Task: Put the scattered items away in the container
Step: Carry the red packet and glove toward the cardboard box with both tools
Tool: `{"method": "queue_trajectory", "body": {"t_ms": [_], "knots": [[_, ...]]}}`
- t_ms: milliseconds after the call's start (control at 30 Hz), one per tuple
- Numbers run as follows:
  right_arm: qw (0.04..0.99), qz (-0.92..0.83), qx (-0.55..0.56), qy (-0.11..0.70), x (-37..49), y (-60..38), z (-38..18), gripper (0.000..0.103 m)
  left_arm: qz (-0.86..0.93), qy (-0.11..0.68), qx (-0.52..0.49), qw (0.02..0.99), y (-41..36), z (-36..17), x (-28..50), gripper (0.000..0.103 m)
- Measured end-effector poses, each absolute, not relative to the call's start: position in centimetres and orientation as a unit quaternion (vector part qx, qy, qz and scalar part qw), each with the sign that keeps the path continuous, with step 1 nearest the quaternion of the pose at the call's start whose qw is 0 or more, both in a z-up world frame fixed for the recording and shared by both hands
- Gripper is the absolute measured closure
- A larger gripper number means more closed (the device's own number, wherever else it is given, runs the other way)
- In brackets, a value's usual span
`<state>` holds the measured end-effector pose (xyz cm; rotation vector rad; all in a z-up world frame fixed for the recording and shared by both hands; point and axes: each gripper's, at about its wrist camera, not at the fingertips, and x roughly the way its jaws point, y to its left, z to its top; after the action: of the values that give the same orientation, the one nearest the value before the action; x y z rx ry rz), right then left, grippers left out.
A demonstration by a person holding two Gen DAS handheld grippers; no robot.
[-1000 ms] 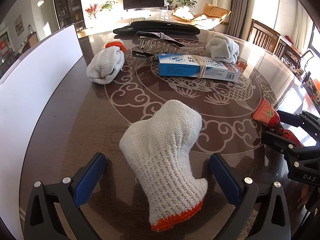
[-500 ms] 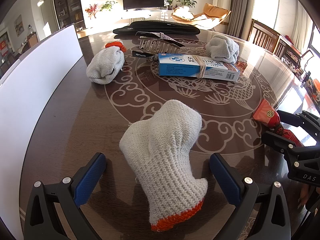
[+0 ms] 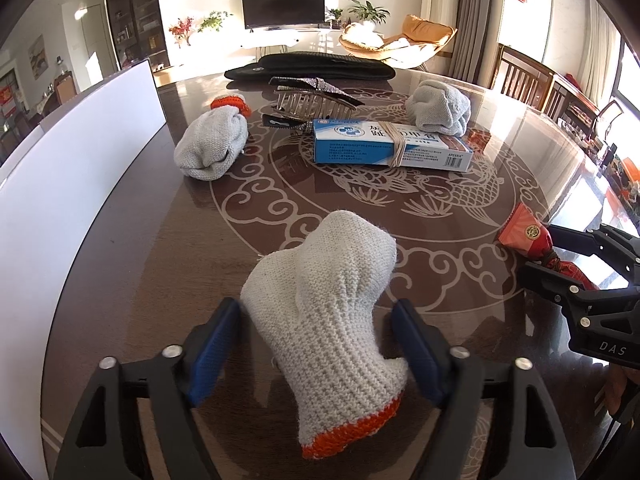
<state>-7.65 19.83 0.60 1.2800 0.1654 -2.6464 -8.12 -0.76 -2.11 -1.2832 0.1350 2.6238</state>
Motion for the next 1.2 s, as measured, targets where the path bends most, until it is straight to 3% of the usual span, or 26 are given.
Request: {"method": "queue_trajectory", "body": {"t_ms": [33, 133, 433, 633, 800, 1000, 1200], "knots": [[0.1, -0.897, 0.429, 0.046, -7.4, 20.1, 0.9, 0.08, 0.892, 0.029, -0.436, 0.114, -1.2, -1.9, -8.1, 0.068], [0.098, -0.903, 0.419, 0.024, -6.0, 20.4, 2.0, 0.079, 0.885, -0.035, -0.444, 0.134, -2.8, -1.6, -7.8, 0.07], [0.127, -0.896, 0.426, -0.028, -3.1, 19.3, 3.7, 0.079, 0.884, -0.044, -0.441, 0.147, -3.3, 1.2, -2.3, 0.071], [0.178, -0.885, 0.43, -0.009, -1.2, 15.4, 3.7, 0.079, 0.875, -0.099, -0.452, 0.146, -5.7, 1.5, 1.9, 0.07], [0.238, -0.877, 0.417, 0.013, -1.8, 10.2, 6.0, 0.079, 0.888, -0.135, -0.422, 0.125, -10.7, 5.5, 3.0, 0.071], [0.315, -0.871, 0.374, 0.044, -5.4, 1.6, 11.9, 0.079, 0.908, -0.112, -0.396, 0.076, -19.4, 11.6, 0.6, 0.07], [0.355, -0.862, 0.359, 0.041, -13.5, -9.3, 17.1, 0.079, 0.905, -0.102, -0.413, 0.005, -29.5, 14.5, -8.4, 0.07]]}}
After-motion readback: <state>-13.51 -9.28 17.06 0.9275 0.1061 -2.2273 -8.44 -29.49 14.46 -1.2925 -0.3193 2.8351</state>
